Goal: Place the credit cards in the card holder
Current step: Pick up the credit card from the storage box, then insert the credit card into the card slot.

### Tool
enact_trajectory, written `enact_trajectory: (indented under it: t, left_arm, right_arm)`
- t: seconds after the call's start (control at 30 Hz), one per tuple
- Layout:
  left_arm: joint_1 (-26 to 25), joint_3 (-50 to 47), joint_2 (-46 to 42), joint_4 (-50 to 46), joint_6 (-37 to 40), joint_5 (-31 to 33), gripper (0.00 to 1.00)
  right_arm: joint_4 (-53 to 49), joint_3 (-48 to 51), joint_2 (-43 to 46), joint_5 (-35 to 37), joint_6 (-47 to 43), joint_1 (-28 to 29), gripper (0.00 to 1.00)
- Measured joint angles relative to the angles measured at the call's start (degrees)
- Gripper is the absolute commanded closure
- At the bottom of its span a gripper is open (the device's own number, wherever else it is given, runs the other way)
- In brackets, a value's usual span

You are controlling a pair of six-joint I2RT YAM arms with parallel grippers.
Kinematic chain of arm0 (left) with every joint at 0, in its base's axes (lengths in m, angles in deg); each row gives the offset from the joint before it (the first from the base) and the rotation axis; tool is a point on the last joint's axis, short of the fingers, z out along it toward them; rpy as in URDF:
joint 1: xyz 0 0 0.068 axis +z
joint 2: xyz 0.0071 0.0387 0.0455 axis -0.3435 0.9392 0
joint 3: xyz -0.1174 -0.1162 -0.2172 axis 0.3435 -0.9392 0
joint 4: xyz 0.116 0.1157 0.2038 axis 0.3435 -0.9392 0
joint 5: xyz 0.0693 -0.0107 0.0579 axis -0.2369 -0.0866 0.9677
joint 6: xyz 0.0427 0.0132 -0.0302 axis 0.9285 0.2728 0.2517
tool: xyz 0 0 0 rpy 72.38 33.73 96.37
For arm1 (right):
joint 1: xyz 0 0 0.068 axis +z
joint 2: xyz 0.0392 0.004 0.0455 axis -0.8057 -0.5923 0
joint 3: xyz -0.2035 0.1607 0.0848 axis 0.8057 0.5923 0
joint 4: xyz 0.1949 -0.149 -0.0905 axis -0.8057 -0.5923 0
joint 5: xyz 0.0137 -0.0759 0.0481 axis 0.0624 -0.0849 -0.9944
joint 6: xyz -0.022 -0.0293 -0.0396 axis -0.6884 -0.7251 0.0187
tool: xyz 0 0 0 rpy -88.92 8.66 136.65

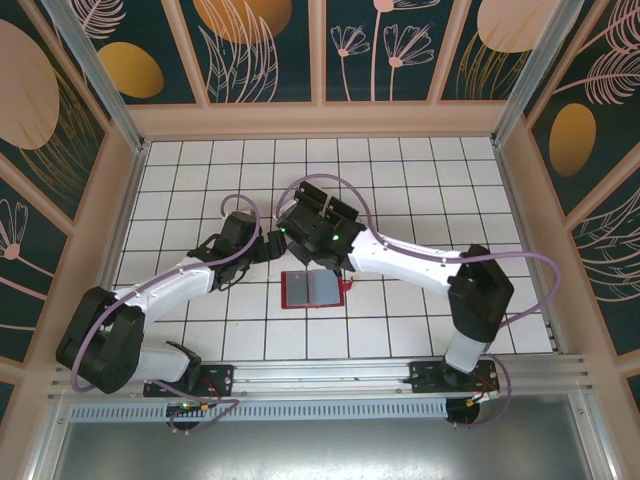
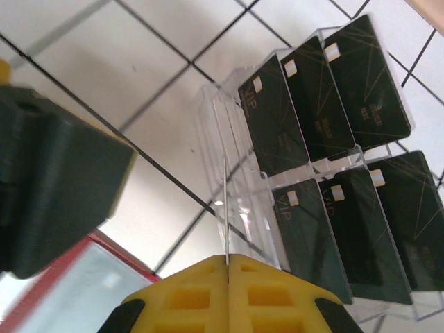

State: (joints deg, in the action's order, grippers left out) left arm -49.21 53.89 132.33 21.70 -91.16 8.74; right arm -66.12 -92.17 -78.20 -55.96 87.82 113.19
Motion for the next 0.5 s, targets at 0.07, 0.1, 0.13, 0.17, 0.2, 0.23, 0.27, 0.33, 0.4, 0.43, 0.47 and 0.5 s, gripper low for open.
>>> enact_trajectory:
  t: [0.07, 0.1, 0.13, 0.17, 0.2, 0.23, 0.27, 0.33, 0.4, 0.43, 0.47, 0.5]
  left_arm:
    - [0.0, 0.0, -0.9, -0.8, 0.3, 0.0, 0.01]
    - [0.0, -0.1, -1.4, -1.1, 0.5, 0.0, 0.01]
    - [0.0, -0.2, -2.1, -1.4, 0.7, 0.0, 0.01]
    - [0.0, -0.4, -2.7, -1.5, 0.9, -0.1, 0.01]
    - [0.0, -0.7, -3.3, -1.6, 0.9, -0.2, 0.01]
    - [0.0, -1.2, -4.0, -1.8, 1.0, -0.3, 0.01]
    - [0.0, -1.6, -4.5, -2.1, 1.1, -0.5, 0.02]
    - [0.0, -2.6, -5.3, -2.8, 1.1, -1.0, 0.02]
    - [0.0, -3.8, -6.1, -3.3, 1.1, -1.7, 0.02]
    - [0.0, -4.5, -6.6, -3.5, 1.1, -2.0, 0.02]
    - [-0.3, -5.3, -7.0, -3.8, 1.0, -2.2, 0.01]
    - [-0.5, -5.9, -7.4, -4.2, 0.9, -2.2, 0.02]
  right_arm:
    - [3.2, 4.8, 4.2, -1.4, 5.0, 0.1, 1.00]
    - [4.7, 7.3, 6.2, -2.3, 7.4, 0.1, 1.00]
    - [6.7, 10.5, 8.5, -3.4, 10.3, 0.1, 1.00]
    - [9.1, 13.8, 10.7, -4.7, 13.3, 0.0, 1.00]
    - [11.3, 16.5, 12.3, -6.0, 15.7, -0.2, 1.00]
    - [14.0, 19.9, 14.2, -7.4, 18.8, -0.3, 1.00]
    - [16.3, 22.9, 15.6, -8.6, 21.4, -0.4, 1.00]
    - [21.2, 28.4, 17.5, -10.9, 26.5, -0.7, 1.00]
    - [26.2, 33.5, 18.8, -13.2, 30.8, -1.2, 1.00]
    - [28.7, 36.0, 19.3, -14.3, 33.1, -1.6, 1.00]
    - [30.9, 38.1, 19.5, -15.4, 34.9, -1.9, 1.00]
    - [33.0, 40.0, 19.6, -16.5, 36.6, -2.2, 1.00]
